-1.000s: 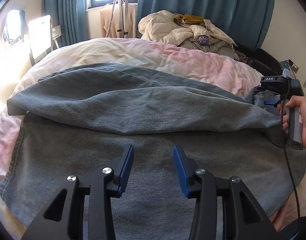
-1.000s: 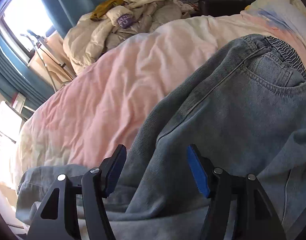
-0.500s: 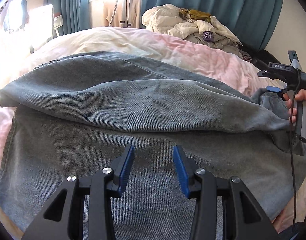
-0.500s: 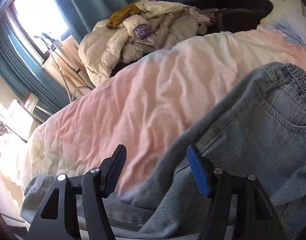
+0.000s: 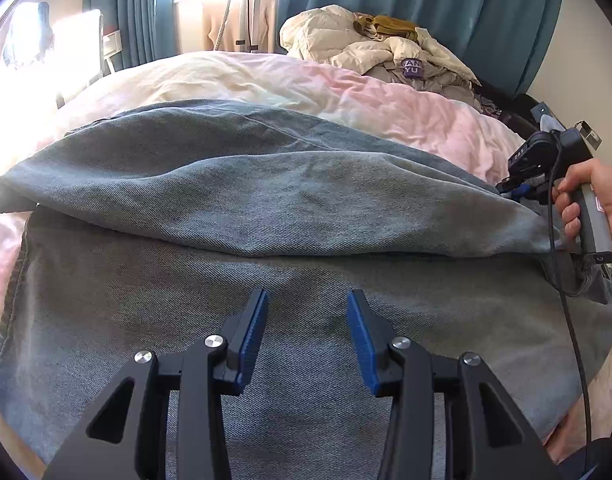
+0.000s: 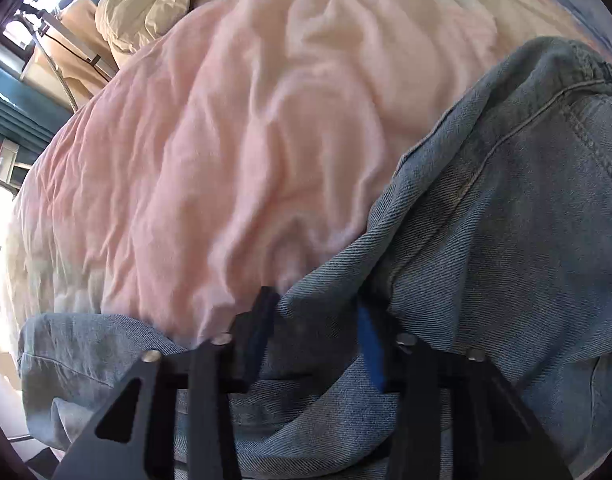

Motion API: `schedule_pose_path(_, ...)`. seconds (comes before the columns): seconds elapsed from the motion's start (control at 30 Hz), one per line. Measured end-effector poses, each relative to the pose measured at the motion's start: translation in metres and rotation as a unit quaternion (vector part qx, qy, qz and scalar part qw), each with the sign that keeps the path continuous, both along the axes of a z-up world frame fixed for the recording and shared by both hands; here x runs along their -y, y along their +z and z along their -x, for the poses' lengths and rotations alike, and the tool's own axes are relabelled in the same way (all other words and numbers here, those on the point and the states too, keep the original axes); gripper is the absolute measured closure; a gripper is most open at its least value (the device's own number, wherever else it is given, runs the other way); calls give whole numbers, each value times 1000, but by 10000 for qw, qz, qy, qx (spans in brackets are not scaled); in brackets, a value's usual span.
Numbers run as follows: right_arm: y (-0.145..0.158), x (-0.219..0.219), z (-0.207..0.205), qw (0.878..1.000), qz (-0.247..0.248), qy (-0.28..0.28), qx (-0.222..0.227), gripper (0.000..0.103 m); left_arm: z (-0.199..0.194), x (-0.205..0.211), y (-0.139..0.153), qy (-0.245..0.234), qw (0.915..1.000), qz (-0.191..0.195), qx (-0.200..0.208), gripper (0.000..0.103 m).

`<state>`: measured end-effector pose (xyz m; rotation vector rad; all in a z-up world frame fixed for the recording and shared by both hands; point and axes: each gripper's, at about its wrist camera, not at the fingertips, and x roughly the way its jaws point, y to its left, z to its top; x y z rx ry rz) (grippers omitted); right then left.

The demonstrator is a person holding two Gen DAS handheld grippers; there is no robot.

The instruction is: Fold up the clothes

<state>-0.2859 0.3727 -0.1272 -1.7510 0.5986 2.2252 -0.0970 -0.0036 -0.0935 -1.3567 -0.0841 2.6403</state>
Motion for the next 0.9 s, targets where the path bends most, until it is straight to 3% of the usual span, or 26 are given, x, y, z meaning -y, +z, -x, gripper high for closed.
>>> schedule_pose_path(0.07, 16, 2, 1, 9997, 13, -7, -233, 99, 0, 2, 1, 14, 10000, -36, -5, 61)
schedule_pose_path(0.3, 83, -28, 19, 9930, 30, -287, -1149, 100, -1, 4, 4, 11, 9999, -109, -55, 61)
schedule_pose_path(0.5, 118, -45, 46, 9863, -352, -404, -1562, 100, 2, 7, 1, 134, 9998, 50, -107, 61)
schedule_pose_path(0.63, 96, -54, 80, 9873, -283, -388, -1516, 100, 6, 10, -4, 193, 9998, 82, -46, 61)
schedule_pose_path(0.77, 63, -52, 75, 9887, -173, -259, -1465, 98, 12, 11, -9, 221, 9997, 75, 15, 61)
schedule_pose_path(0.9, 59, -49, 62, 9862, -161, 102, -1647, 90, 16, 11, -9, 228, 9997, 75, 7, 61)
